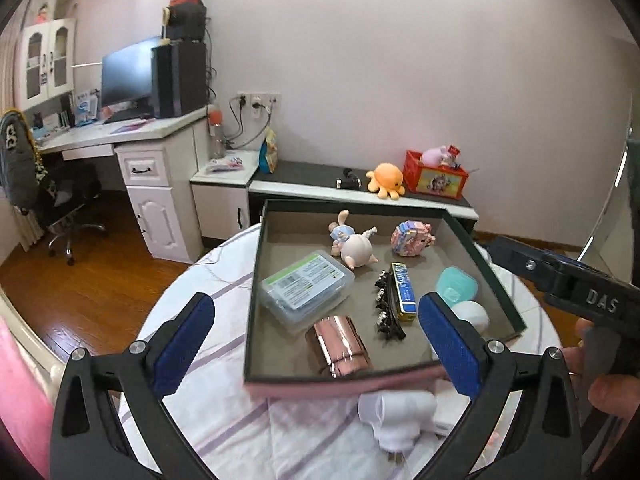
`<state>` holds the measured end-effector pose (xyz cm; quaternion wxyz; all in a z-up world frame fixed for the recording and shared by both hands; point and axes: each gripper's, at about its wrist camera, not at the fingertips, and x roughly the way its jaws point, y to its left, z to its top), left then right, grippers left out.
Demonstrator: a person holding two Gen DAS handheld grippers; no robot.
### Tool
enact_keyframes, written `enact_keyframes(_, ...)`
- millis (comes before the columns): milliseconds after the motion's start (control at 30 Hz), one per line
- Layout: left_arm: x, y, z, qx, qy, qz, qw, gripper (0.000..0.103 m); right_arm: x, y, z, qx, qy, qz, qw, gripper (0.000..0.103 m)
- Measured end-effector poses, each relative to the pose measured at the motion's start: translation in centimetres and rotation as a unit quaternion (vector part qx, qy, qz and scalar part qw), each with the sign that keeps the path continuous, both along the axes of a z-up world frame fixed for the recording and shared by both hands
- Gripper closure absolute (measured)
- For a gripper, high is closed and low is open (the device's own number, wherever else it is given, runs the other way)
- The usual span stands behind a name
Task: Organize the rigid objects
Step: 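Withdraw both tools from the box toward the dryer and block cat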
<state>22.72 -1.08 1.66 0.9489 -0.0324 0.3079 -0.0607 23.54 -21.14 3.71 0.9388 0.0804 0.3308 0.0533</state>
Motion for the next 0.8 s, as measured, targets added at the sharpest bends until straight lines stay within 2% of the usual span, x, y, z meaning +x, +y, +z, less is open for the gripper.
enact_keyframes(233,-5.2,0.7,1.9,0.001,-0.020,0.004,0.9998,0.000,-7.1,0.4,3.6,-0.027,-0.057,-0.020,0.998,0.000)
enact_keyframes(433,-9.3,0.8,3.1,0.001,-0.036,0.006,0.9993,0.000,-12.5,0.0,5.2,-0.040,-0.087,-0.029,0.995,0.000)
enact_keyframes(600,-12.4,1.1,4.0,-0.001,-0.046,0.016,0.9988,0.000,-16.4,-0.1,5.4,-0.029,-0.100,-0.032,0.994,0.000)
enact_keyframes(800,-15.9,1.1,4.0,0.025,-0.058,0.032,0.9975,0.000,-19.9,-0.6,4.6,-0.019,-0.109,-0.037,0.993,0.000)
